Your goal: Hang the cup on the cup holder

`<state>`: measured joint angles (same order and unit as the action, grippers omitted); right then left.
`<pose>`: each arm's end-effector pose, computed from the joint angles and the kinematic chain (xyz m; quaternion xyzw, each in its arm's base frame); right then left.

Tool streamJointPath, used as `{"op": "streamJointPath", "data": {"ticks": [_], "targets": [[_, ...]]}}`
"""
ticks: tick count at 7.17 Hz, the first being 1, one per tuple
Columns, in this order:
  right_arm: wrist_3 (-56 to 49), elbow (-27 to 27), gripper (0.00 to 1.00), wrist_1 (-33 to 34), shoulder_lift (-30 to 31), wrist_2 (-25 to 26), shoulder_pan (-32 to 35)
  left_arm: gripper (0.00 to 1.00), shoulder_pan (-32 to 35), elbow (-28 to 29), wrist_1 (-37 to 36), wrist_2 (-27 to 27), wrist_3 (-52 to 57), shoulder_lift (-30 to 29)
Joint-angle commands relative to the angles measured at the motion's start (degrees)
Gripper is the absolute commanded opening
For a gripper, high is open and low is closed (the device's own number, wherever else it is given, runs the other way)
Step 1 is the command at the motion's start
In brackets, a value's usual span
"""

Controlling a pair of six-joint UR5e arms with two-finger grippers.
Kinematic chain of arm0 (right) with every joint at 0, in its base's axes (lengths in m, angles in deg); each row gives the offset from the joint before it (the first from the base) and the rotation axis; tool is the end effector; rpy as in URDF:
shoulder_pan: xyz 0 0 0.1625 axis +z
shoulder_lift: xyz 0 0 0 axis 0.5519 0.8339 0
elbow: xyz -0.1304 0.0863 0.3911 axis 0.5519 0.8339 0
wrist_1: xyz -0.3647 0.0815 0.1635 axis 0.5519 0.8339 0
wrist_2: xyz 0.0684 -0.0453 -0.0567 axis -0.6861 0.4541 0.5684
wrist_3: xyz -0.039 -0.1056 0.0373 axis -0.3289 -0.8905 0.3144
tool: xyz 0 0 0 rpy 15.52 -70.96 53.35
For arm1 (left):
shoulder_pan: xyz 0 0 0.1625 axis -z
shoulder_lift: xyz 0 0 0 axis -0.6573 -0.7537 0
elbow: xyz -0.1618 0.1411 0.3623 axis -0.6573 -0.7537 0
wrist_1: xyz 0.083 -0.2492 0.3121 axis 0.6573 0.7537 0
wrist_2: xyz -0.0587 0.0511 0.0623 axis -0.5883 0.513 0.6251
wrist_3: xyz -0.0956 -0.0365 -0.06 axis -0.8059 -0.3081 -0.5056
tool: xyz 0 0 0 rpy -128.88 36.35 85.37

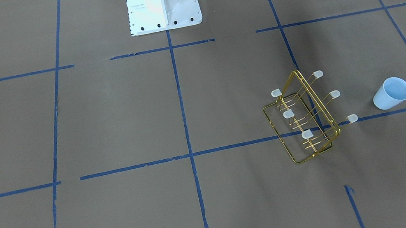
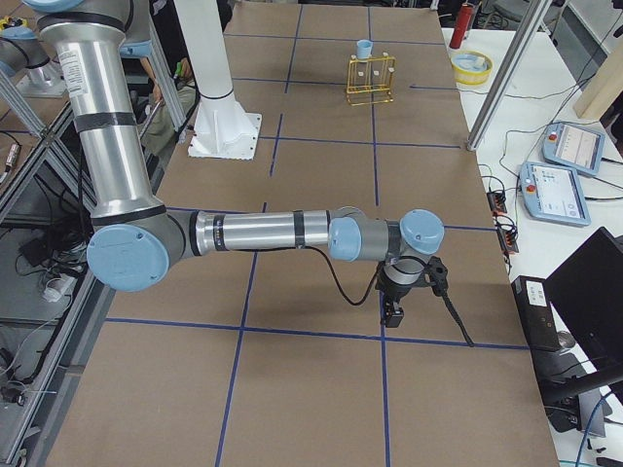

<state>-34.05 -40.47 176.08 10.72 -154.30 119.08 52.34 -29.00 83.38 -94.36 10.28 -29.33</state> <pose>0.0107 -0.5658 0.6346 -0.0138 -0.3569 -0.0537 0.9325 -0.0782 -0.4712 0.6383 0.0481 0.3775 0.0551 0.9231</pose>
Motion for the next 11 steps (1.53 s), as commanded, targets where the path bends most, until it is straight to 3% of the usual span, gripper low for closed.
{"op": "streamJointPath", "data": {"ticks": [1, 11], "targets": [[0.0, 0.1, 1.00, 0.0, 0.0, 0.0, 0.0, 1.00, 0.0, 0.1, 0.0, 0.2, 0.0, -0.6], [0.0, 0.0, 1.00, 0.0, 0.0, 0.0, 0.0, 1.00, -0.1, -0.2, 4.7, -1.0, -0.5, -1.8]]}}
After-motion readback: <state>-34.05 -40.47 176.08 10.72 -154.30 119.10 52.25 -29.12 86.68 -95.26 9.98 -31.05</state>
